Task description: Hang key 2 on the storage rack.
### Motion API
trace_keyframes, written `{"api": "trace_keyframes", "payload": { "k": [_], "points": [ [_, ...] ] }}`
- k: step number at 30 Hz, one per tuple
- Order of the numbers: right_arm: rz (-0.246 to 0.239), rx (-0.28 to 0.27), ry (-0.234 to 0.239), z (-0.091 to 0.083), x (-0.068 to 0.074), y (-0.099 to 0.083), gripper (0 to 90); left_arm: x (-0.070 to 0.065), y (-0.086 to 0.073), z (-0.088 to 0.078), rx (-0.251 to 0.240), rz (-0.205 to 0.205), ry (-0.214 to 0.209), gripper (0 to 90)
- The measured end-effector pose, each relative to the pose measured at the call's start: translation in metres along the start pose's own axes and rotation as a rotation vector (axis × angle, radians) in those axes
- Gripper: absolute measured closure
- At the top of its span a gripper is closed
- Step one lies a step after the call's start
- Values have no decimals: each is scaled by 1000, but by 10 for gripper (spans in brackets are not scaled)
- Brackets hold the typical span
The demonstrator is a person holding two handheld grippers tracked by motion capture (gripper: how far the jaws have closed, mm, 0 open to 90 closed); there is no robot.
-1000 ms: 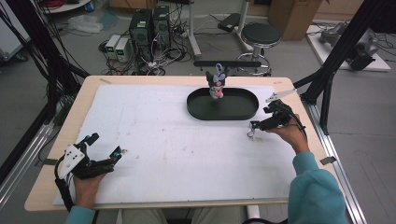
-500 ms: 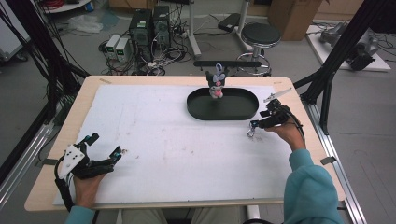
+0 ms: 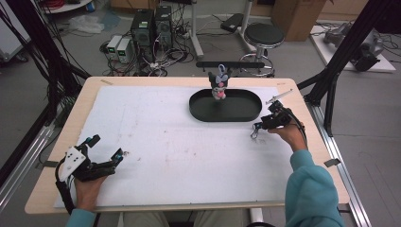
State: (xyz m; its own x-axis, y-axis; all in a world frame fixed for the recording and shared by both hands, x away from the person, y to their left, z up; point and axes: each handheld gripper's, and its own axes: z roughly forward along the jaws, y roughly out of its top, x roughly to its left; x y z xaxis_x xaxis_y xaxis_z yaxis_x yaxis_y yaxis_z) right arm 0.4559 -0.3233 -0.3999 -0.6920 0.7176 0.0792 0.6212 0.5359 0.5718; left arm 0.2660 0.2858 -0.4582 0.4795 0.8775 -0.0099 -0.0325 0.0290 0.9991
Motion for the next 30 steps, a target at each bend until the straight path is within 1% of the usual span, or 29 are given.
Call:
{"api": "trace_keyframes", "payload": {
  "k": [6, 10, 16, 20, 22, 28, 30],
  "points": [
    [14, 34, 5, 5, 0, 0, 548, 0, 0, 0, 0, -1, 0, 17],
    [17, 46, 1, 6, 0, 0, 619, 0, 0, 0, -1, -2, 1, 17],
    [32, 72, -1, 8, -2, -2, 695, 0, 0, 0, 0, -2, 1, 17],
    [38, 73, 14, 9, -1, -1, 726, 0, 0, 0, 0, -2, 1, 17],
    [29, 77, 10, 10, -1, -1, 737, 0, 0, 0, 0, -2, 1, 17],
    [38, 84, 19, 11, 0, -1, 770, 0, 0, 0, 0, -2, 1, 17],
    [38, 87, 24, 11, 0, 0, 796, 0, 0, 0, -1, -2, 1, 17]
  ]
}}
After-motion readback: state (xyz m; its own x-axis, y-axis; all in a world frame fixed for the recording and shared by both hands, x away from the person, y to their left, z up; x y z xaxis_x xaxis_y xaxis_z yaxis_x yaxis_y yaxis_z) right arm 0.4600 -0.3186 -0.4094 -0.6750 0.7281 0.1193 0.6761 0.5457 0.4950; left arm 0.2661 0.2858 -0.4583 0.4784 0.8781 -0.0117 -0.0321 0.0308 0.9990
